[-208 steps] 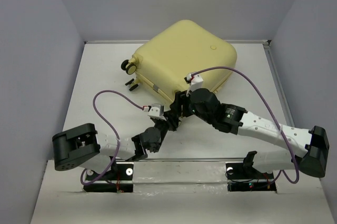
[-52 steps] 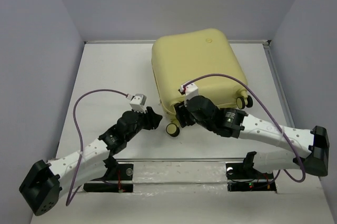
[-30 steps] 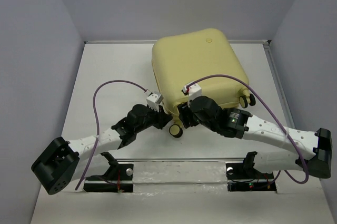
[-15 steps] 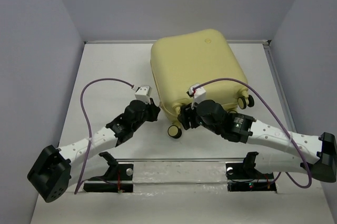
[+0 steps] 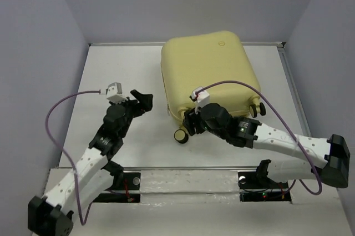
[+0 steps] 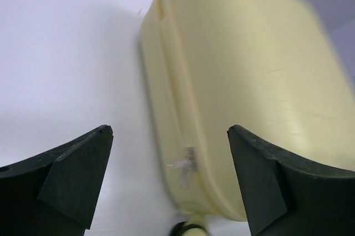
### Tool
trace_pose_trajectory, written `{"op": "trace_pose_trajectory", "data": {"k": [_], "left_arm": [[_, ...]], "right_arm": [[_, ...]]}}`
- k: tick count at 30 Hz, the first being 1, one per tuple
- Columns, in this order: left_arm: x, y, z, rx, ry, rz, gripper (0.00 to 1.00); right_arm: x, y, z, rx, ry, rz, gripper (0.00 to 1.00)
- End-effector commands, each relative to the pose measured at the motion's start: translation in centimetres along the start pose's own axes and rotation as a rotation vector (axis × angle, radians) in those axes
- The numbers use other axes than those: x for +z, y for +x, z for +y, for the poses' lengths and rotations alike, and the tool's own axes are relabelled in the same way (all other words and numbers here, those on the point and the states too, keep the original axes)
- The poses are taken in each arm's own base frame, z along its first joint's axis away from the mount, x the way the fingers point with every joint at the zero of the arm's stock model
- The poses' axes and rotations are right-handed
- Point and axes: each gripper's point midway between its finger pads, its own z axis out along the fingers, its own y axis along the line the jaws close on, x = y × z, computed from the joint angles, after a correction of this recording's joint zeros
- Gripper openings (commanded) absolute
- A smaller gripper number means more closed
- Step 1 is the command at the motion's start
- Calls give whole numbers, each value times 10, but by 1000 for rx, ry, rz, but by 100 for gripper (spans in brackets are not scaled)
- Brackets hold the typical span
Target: Pack the luggage
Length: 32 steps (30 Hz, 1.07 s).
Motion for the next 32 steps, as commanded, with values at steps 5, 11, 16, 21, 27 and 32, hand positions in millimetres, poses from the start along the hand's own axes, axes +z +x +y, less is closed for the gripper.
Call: {"op": "trace_pose_trajectory", "data": {"k": [5, 11, 16, 21, 27, 32], "left_arm": [[-125, -143, -46, -142, 177, -420, 99], [-163, -165, -78, -109, 296, -392, 99], [-175, -160, -106, -67, 449, -351, 99], [-192, -165, -124, -34, 550, -352, 99], [-214, -175, -130, -9, 596, -393, 99], [-192, -160, -124, -35, 575, -357, 99]], "right_arm": [[33, -72, 158, -76, -357, -118, 64], [14, -94, 126, -80, -176, -174, 100], [-67, -123, 72, -66, -123, -309, 100], [-153, -141, 30, -12, -177, -488, 100], [-240, -140, -49, 194, -121, -735, 100], [-233, -126, -78, 271, -4, -796, 100]]}}
